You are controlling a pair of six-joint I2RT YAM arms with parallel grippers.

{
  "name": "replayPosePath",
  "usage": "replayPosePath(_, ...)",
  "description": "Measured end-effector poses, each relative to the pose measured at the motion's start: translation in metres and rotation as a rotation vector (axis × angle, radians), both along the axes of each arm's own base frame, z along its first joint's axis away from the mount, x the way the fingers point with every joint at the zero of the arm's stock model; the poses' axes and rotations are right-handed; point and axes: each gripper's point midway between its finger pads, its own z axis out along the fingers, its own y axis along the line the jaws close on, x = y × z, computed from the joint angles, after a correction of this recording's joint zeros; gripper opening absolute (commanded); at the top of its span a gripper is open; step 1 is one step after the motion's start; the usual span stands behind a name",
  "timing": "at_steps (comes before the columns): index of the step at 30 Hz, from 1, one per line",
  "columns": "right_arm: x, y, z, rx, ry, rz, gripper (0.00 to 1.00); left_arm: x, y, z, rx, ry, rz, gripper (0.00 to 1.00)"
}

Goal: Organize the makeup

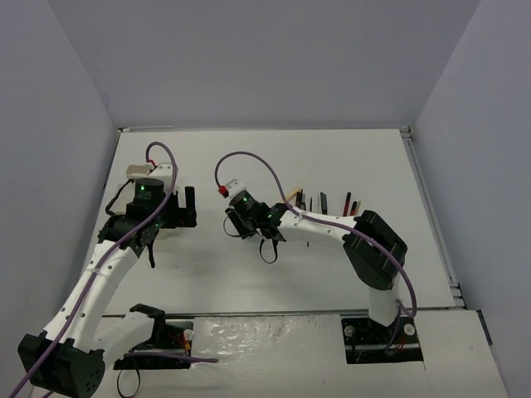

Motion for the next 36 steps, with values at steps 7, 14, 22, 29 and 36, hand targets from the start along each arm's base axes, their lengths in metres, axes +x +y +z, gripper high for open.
replayPosePath(7,-0.003,0.013,-0.002,0.031,-0.009,0.056,0.37,0.0,0.001,0.0,0.0,0.0,0.004,0.97)
replayPosePath(14,-0.009,0.011,-0.01,0.034,-0.004,0.075,0.49,0.001,0.0,0.001,-0.004,-0.006,0.001,0.97)
replayPosePath(22,-0.014,0.013,-0.006,0.042,-0.006,0.1,0.91,0.002,-0.005,0.003,-0.025,-0.011,-0.021,0.97)
replayPosePath(29,-0.024,0.016,0.072,0.163,-0.094,0.127,1.0,0.001,-0.014,0.008,-0.047,-0.001,-0.056,0.97)
replayPosePath(36,-0.046,-0.035,0.175,0.325,-0.253,0.067,1.0,0.006,-0.046,0.042,-0.08,-0.033,-0.14,0.97)
